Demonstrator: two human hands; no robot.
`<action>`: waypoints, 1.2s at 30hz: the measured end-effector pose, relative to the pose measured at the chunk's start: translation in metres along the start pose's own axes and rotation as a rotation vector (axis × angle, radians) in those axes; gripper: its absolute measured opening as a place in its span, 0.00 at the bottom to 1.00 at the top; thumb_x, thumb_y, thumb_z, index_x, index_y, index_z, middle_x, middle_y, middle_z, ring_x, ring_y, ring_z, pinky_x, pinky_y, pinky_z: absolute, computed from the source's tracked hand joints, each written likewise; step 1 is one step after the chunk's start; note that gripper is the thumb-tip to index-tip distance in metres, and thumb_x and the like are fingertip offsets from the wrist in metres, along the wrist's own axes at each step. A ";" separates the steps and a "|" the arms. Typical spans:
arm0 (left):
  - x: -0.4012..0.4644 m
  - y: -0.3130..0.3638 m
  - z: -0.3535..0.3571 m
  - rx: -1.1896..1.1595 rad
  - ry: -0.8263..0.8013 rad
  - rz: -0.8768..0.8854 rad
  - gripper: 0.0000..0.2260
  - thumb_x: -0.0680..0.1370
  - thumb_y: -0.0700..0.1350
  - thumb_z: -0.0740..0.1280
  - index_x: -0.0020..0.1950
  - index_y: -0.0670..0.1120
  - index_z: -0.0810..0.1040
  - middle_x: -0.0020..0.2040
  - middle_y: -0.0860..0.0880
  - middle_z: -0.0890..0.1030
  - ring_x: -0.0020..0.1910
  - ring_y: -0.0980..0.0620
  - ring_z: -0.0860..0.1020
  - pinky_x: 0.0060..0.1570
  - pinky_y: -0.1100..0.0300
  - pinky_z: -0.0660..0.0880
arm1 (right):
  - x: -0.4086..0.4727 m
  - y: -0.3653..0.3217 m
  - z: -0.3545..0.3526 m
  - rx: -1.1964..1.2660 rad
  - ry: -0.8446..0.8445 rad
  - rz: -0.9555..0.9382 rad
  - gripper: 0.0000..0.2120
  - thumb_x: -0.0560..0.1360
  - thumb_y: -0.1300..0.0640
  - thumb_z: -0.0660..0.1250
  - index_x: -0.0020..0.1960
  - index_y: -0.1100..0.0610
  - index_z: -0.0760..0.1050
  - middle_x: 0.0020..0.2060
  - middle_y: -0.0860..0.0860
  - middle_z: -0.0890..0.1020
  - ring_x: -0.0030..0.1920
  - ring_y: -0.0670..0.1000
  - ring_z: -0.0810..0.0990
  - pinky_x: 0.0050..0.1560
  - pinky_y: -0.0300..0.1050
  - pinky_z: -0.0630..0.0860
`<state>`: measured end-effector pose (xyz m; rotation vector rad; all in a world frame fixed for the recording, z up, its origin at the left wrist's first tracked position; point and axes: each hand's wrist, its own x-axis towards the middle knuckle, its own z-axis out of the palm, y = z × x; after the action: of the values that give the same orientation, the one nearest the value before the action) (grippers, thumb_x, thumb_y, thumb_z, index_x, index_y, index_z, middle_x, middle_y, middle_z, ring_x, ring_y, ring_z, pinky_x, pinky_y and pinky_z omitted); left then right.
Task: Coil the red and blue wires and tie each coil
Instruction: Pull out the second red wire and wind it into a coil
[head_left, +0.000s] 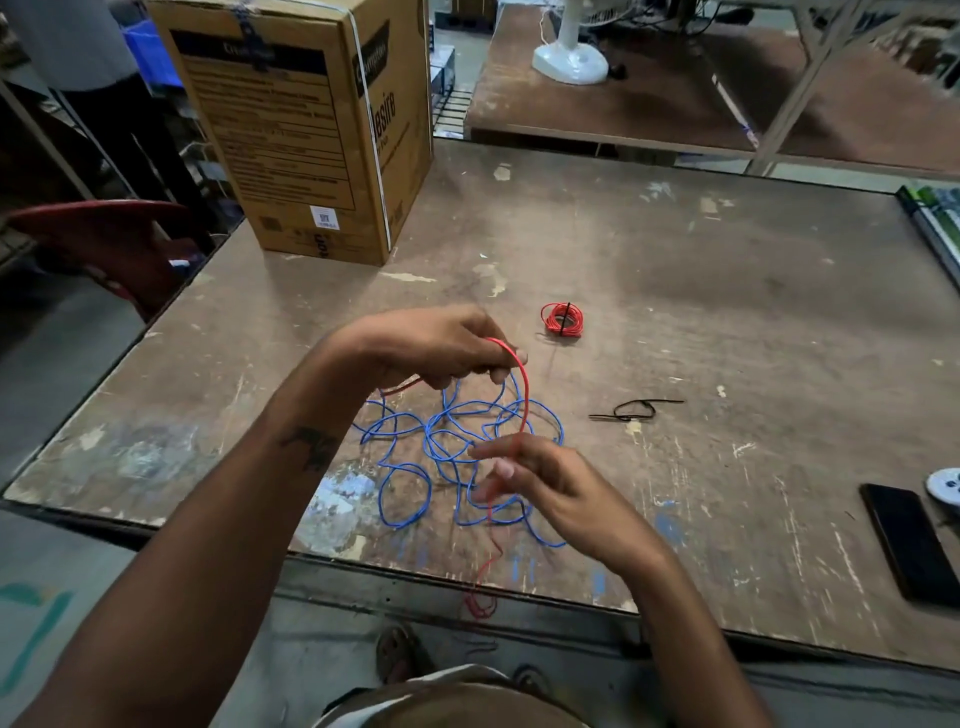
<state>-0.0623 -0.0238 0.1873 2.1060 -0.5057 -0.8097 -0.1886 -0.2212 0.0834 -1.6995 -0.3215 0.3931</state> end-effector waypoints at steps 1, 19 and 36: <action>-0.003 0.000 -0.005 0.021 -0.026 0.023 0.17 0.85 0.51 0.67 0.39 0.46 0.81 0.29 0.57 0.66 0.31 0.55 0.61 0.30 0.62 0.61 | 0.003 -0.003 0.002 0.058 0.044 -0.030 0.11 0.87 0.57 0.61 0.63 0.60 0.79 0.43 0.53 0.86 0.45 0.54 0.87 0.53 0.48 0.82; 0.004 -0.078 0.077 -1.708 -0.339 0.383 0.10 0.85 0.52 0.67 0.52 0.46 0.76 0.33 0.54 0.66 0.28 0.58 0.56 0.25 0.63 0.54 | 0.047 -0.054 0.014 1.008 0.521 -0.018 0.10 0.87 0.59 0.59 0.60 0.56 0.78 0.29 0.49 0.66 0.20 0.41 0.58 0.20 0.34 0.53; 0.028 -0.032 0.005 -0.362 0.363 0.823 0.22 0.88 0.38 0.56 0.83 0.38 0.62 0.68 0.42 0.83 0.48 0.46 0.87 0.56 0.54 0.80 | 0.054 -0.030 0.056 -0.290 0.569 -0.037 0.11 0.87 0.54 0.64 0.61 0.49 0.85 0.30 0.38 0.77 0.28 0.41 0.71 0.34 0.34 0.66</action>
<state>-0.0433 -0.0245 0.1488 1.4556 -0.8601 -0.0309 -0.1635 -0.1433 0.1011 -2.0015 0.0120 -0.1813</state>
